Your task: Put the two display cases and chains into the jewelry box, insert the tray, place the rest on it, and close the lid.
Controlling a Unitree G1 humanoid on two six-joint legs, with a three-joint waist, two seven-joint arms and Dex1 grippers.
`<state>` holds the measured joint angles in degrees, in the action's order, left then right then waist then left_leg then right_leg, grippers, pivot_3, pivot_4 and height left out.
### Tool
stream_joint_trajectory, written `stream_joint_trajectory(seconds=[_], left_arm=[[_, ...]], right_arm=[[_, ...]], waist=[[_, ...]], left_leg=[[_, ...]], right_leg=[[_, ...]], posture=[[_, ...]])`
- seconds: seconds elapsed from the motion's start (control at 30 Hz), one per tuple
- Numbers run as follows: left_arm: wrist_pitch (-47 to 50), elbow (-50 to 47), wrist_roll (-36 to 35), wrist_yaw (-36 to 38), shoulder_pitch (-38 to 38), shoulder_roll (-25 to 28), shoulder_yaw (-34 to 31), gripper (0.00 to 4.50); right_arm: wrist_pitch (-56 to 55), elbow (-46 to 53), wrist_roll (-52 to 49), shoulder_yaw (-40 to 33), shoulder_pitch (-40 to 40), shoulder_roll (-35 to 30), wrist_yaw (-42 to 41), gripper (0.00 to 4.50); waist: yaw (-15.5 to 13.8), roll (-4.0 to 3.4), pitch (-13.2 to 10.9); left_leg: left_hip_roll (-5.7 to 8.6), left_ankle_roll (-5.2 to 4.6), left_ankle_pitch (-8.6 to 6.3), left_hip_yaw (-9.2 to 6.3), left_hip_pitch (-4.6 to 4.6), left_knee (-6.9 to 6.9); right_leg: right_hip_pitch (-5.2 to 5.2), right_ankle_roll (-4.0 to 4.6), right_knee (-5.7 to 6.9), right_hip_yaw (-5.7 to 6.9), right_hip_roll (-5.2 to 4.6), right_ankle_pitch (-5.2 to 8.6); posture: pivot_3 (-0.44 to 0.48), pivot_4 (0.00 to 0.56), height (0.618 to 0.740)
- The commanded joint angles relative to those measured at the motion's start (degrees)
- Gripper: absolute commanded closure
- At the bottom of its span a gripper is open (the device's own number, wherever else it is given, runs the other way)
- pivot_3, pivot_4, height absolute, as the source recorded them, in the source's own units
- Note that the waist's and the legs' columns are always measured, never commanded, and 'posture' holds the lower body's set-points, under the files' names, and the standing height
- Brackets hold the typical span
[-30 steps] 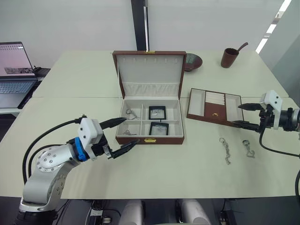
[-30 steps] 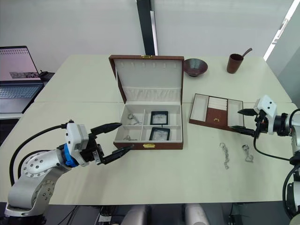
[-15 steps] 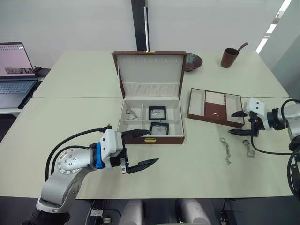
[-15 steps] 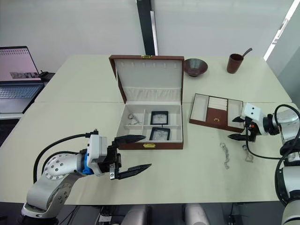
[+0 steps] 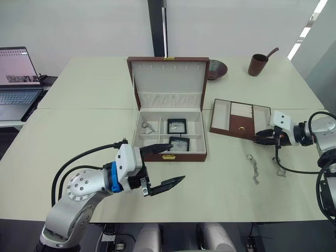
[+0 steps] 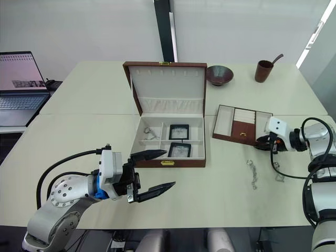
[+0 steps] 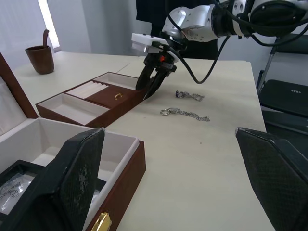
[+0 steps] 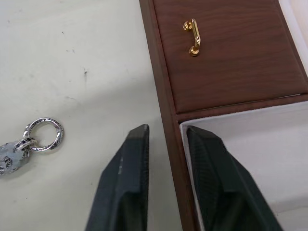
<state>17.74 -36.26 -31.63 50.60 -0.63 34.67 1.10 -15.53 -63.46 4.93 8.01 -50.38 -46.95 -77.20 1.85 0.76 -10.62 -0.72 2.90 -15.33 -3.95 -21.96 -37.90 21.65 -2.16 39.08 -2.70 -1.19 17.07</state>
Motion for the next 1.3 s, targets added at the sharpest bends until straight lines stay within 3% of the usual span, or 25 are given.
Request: stream_joint_trajectory(seconds=[0.03,0.1,0.47,0.7,0.97,1.13,1.3], left_arm=[[0.98,-2.50,-1.29,-0.92,0.27,-0.03,0.33,0.00],[1.35,-2.71,-1.32,-1.26,0.23,-0.11,0.37,0.00],[-1.92,2.40,0.05,-0.24,-2.25,-0.36,-1.88,0.00],[-5.17,2.45,-0.14,-0.99,-8.34,-0.45,-7.26,0.00],[-7.57,1.75,-1.82,-1.36,-18.37,-0.99,-16.58,0.00],[-7.77,1.17,-3.66,-1.66,-22.39,-1.87,-19.57,0.00],[-8.41,1.48,-5.03,-2.15,-24.40,-2.81,-22.47,0.00]], right_arm=[[-0.82,-0.01,-0.30,-1.25,-1.33,-0.67,0.21,4.28],[-0.86,0.08,-0.40,-1.41,-1.19,-0.76,0.24,4.49],[1.12,7.89,-4.96,-5.33,2.90,-4.95,-3.32,4.49],[10.15,28.04,-11.79,-10.12,14.18,-10.56,-6.72,4.49],[30.03,62.72,-23.15,-16.54,30.61,-17.32,-7.56,4.49],[38.23,74.81,-27.92,-17.97,33.96,-18.47,-6.05,4.49],[42.59,81.07,-30.22,-15.71,32.36,-18.24,-4.72,4.49]], waist=[[0.00,0.00,0.00],[-0.01,0.00,0.00],[-0.03,-0.06,-0.04],[0.01,-0.10,-0.05],[-0.05,-0.29,-0.14],[-0.20,-0.26,-0.16],[-0.24,-0.22,-0.18]], left_leg=[[0.00,0.00,0.00,-0.01,0.00,0.00],[0.01,0.00,0.00,-0.02,0.00,0.00],[0.00,0.00,0.00,-0.01,-0.01,0.01],[-0.07,-0.01,0.00,-0.04,0.00,0.01],[-0.11,-0.03,-0.02,-0.22,0.01,0.02],[-0.07,-0.02,-0.03,-0.16,0.07,0.01],[-0.06,-0.02,-0.03,-0.17,0.04,0.02]], right_leg=[[0.00,0.00,0.00,0.01,0.01,0.00],[-0.01,0.00,0.00,0.01,0.01,0.00],[0.00,0.00,-0.01,0.01,-0.01,0.00],[-0.03,0.01,-0.03,0.00,-0.03,0.01],[-0.04,0.01,-0.05,0.03,-0.02,0.03],[-0.18,-0.01,-0.10,0.12,-0.01,0.04],[-0.17,-0.01,-0.12,0.16,-0.01,0.05]], posture=[[0.000,0.150,0.740],[0.000,0.150,0.740],[0.000,0.150,0.740],[0.000,0.150,0.740],[0.000,0.150,0.740],[0.000,0.150,0.740],[0.000,0.150,0.740]])
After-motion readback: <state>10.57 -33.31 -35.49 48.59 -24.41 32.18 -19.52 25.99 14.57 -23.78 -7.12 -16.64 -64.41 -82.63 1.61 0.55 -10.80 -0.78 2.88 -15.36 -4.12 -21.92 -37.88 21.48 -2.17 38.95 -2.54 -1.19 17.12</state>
